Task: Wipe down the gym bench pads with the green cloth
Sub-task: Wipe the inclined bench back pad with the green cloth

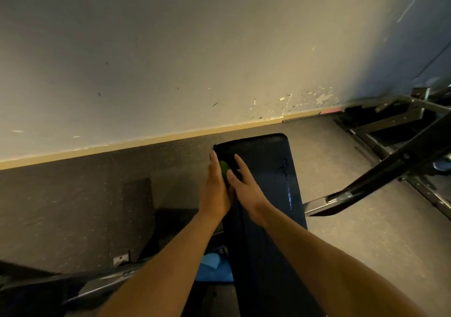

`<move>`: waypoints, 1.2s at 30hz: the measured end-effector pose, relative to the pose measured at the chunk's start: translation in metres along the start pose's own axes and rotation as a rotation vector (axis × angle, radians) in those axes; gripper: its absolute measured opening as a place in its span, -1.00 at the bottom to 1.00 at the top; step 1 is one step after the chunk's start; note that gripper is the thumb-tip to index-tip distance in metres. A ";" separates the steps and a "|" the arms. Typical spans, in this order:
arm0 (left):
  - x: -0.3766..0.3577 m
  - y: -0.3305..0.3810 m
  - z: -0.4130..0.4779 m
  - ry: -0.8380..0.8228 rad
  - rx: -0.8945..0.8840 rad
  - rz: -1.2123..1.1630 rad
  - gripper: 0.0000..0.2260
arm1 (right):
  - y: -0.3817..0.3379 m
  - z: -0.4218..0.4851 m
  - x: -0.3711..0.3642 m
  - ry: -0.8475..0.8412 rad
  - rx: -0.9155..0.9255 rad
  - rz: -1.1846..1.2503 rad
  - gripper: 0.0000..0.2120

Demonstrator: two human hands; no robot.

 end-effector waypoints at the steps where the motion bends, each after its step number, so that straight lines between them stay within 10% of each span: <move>1: 0.001 0.003 0.003 -0.010 -0.047 0.021 0.00 | -0.005 0.000 -0.002 -0.036 -0.016 0.100 -0.46; 5: 0.003 0.018 0.015 -0.130 -0.157 -0.010 -0.07 | -0.014 0.008 0.007 0.020 0.009 0.285 -0.58; 11: 0.002 -0.013 0.039 -0.007 0.055 0.051 -0.16 | -0.026 0.042 0.065 0.581 0.200 -0.068 -0.66; 19: -0.013 -0.034 0.042 0.025 0.079 0.006 -0.24 | -0.005 0.073 0.019 0.363 0.251 -0.312 -0.57; 24: -0.013 -0.025 0.038 0.095 0.105 -0.277 -0.69 | -0.009 0.070 -0.016 0.162 0.476 -0.440 -0.60; 30: -0.018 -0.034 0.040 0.001 -0.003 0.052 -0.20 | -0.009 0.084 0.043 0.186 0.576 -0.831 -0.70; 36: -0.018 -0.031 0.039 -0.031 0.068 -0.006 -0.22 | -0.002 0.097 0.109 0.521 0.350 -0.669 -0.62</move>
Point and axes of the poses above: each hand's wrist, its own z-axis towards the middle knuckle, its own x-axis out of the back of the hand, y = z × x, the point moved 2 cm from there along z, towards the middle knuckle, and after that the axes turned 8 degrees about z, right-handed, at the moved point
